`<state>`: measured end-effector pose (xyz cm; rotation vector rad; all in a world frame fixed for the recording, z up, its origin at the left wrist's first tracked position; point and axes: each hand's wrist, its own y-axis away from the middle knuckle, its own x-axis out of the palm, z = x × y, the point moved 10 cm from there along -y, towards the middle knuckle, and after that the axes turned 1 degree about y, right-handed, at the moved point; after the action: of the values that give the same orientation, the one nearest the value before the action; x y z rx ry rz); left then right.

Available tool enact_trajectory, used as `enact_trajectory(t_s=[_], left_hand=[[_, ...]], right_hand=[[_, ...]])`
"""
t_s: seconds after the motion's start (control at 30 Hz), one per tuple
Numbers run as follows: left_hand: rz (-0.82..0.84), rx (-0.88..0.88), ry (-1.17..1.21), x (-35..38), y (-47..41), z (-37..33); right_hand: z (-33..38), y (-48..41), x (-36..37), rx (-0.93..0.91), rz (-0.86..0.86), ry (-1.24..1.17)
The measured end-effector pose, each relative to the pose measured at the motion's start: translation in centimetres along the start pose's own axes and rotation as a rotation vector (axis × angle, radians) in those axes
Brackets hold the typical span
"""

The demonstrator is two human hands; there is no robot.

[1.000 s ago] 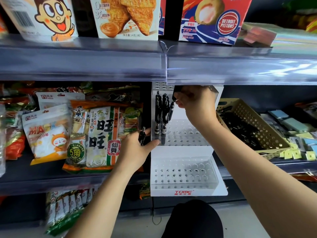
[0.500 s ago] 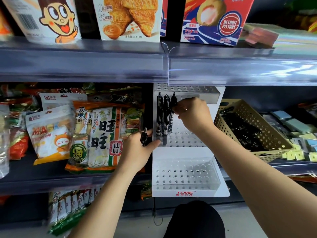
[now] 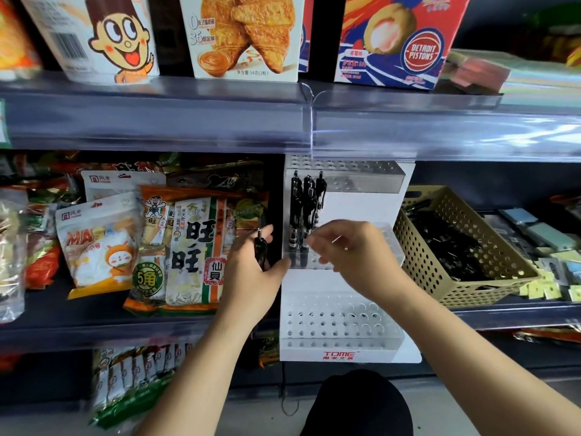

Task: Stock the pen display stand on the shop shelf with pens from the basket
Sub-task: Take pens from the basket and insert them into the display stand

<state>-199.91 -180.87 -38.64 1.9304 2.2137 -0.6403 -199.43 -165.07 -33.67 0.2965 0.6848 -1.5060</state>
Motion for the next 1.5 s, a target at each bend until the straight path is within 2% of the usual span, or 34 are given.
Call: enact_trajectory(t_s=[0.23, 0.43, 0.53, 0.6, 0.7, 0.8, 0.97, 1.2, 1.5], left_hand=[[0.052, 0.199, -0.146, 2.1, 1.9, -2.5], [0.062, 0.214, -0.158, 2.4, 2.3, -2.5], [0.075, 0.246, -0.166, 2.1, 2.6, -2.5], [0.082, 0.257, -0.177, 2.0, 2.7, -2.3], [0.062, 0.215, -0.175, 1.8, 2.3, -1.3], [0.056, 0.141, -0.159, 1.9, 1.6, -0.1], [0.118, 0.054, -0.137, 2.9, 0.6, 1.4], [0.11, 0.079, -0.061, 2.7, -0.2, 1.9], [0.081, 0.101, -0.075, 2.5, -0.4, 2.0]], right_hand=[[-0.1, 1.3, 3.5, 0.004, 0.182, -0.125], [-0.4, 1.9, 3.7, 0.078, 0.19, -0.231], [-0.8, 1.5, 2.0, 0.134, 0.092, -0.403], [-1.6, 0.9, -0.7, 0.181, -0.058, -0.535], [-2.7, 0.1, -5.3, 0.196, -0.279, -0.586], [-3.2, -0.9, -7.5, 0.151, -0.418, -0.488], [-1.9, -2.5, -8.0, 0.03, -0.5, -0.24], [0.3, -4.3, -6.5, -0.057, -0.457, -0.061], [1.2, -5.0, -5.1, -0.12, -0.367, 0.056]])
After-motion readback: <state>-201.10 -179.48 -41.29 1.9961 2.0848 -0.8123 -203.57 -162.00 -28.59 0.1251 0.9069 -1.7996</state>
